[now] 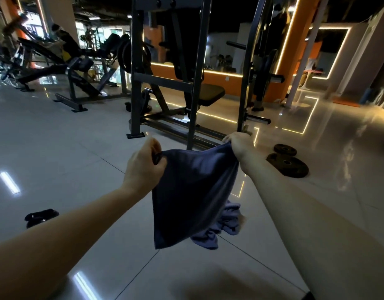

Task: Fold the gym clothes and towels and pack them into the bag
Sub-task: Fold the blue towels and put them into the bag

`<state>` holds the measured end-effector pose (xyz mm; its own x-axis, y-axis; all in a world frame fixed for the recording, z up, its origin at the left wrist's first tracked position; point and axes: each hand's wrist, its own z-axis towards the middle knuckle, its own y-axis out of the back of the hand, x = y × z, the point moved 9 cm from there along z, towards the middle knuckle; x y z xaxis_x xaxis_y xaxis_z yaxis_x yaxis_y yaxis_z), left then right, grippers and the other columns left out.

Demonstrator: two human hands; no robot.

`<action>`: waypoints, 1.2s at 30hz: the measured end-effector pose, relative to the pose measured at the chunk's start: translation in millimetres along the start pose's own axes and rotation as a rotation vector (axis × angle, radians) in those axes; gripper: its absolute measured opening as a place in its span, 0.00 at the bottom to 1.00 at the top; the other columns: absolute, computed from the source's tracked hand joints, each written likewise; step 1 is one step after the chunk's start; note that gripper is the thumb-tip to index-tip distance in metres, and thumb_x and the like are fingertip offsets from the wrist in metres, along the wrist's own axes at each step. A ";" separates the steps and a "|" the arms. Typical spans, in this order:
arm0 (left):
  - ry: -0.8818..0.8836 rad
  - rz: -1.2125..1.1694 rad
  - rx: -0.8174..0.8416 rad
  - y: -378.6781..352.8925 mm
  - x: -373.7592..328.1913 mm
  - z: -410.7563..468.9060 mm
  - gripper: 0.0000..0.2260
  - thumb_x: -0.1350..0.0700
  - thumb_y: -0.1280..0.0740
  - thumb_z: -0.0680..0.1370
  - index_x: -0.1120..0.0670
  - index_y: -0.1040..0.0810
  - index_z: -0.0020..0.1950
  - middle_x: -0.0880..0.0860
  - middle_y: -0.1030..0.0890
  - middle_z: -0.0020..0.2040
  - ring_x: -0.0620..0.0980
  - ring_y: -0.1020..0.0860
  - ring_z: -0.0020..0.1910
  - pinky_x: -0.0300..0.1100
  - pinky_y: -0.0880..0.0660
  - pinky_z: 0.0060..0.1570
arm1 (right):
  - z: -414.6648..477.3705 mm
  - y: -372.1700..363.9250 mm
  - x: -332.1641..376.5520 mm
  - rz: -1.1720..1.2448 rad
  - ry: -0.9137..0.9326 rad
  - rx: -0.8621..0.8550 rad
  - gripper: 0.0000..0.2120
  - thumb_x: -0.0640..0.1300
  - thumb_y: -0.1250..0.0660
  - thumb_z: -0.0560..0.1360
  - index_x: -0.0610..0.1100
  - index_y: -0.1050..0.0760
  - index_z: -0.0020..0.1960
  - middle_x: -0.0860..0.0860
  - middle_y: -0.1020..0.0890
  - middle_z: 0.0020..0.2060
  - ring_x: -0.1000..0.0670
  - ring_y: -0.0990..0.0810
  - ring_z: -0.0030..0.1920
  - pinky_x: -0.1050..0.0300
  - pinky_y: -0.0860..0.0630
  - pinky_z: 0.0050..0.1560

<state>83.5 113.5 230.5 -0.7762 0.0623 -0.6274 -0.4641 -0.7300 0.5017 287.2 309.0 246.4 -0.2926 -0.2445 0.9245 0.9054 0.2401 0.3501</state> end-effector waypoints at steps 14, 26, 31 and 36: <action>-0.214 0.004 0.184 -15.0 -26.2 -4.4 0.07 0.57 0.29 0.79 0.49 0.24 0.53 0.46 0.20 0.45 0.42 0.20 0.44 0.42 0.20 0.44 | -53.1 -115.0 25.8 -0.405 0.291 0.740 0.11 0.41 0.33 0.78 0.44 0.21 0.60 0.47 0.21 0.56 0.50 0.22 0.56 0.54 0.27 0.57; 0.377 -0.576 0.421 -38.3 15.6 -9.1 0.10 0.59 0.37 0.83 0.62 0.18 0.55 0.58 0.16 0.47 0.52 0.16 0.47 0.43 0.19 0.47 | -51.7 -93.3 34.7 -0.316 0.346 0.665 0.09 0.37 0.35 0.80 0.43 0.19 0.57 0.50 0.20 0.53 0.54 0.22 0.54 0.62 0.28 0.52; 0.559 -0.684 0.334 -43.6 29.7 -13.1 0.06 0.64 0.34 0.81 0.59 0.24 0.58 0.61 0.17 0.46 0.53 0.16 0.42 0.46 0.18 0.41 | -54.6 -93.9 36.0 -0.303 0.362 0.697 0.10 0.36 0.35 0.80 0.44 0.19 0.56 0.50 0.19 0.52 0.54 0.21 0.54 0.62 0.26 0.53; 0.420 -0.639 0.336 -40.0 20.8 -9.4 0.07 0.69 0.36 0.80 0.58 0.24 0.48 0.59 0.17 0.45 0.54 0.17 0.43 0.46 0.19 0.43 | -51.0 -96.0 32.8 -0.320 0.357 0.689 0.09 0.36 0.34 0.79 0.44 0.18 0.56 0.49 0.19 0.53 0.51 0.21 0.54 0.57 0.25 0.55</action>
<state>90.0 137.5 191.7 -0.1275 0.0877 -0.9879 -0.9150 -0.3947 0.0831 206.4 230.0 235.4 -0.2833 -0.6532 0.7022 0.3712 0.6005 0.7083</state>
